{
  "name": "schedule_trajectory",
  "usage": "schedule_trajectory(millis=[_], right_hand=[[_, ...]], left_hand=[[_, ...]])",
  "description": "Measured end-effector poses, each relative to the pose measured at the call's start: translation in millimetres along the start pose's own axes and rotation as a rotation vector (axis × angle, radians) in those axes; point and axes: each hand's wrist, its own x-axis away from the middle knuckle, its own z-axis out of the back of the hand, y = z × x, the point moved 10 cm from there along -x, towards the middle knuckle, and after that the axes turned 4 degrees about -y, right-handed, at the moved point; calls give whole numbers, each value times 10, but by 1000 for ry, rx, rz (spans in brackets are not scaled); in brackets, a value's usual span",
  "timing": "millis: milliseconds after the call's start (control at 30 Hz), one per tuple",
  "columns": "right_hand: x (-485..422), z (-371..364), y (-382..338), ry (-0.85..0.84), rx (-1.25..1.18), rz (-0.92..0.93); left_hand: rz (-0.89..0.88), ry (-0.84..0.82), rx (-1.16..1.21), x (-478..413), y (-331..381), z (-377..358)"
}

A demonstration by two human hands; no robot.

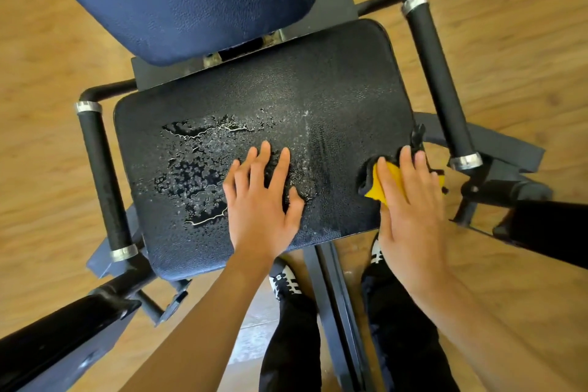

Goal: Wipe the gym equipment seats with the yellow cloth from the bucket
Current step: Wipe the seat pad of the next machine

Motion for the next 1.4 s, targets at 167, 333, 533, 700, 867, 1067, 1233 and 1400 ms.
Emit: schedule_trajectory(millis=[167,333,533,700,867,1067,1233,1400], right_hand=[[-1155,128,-227,70,46,41],[-1847,161,-349,128,55,-15],[-1682,138,-318,126,85,28],[-1650,148,-311,92,66,51],[-1555,155,-327,144,53,43],[-1473,106,-383,160,62,47],[-1364,-115,-976,123,167,113],[-1228,-646,-2318,14,193,418]], left_hand=[[-8,12,13,-4,7,10],[-9,14,13,6,-3,-3],[-51,-32,94,-13,-45,63],[-105,-20,136,229,-384,265],[-48,76,67,597,-963,285],[1,154,59,661,-1295,290],[-17,213,98,691,-1306,283],[0,172,113,699,-1331,252]])
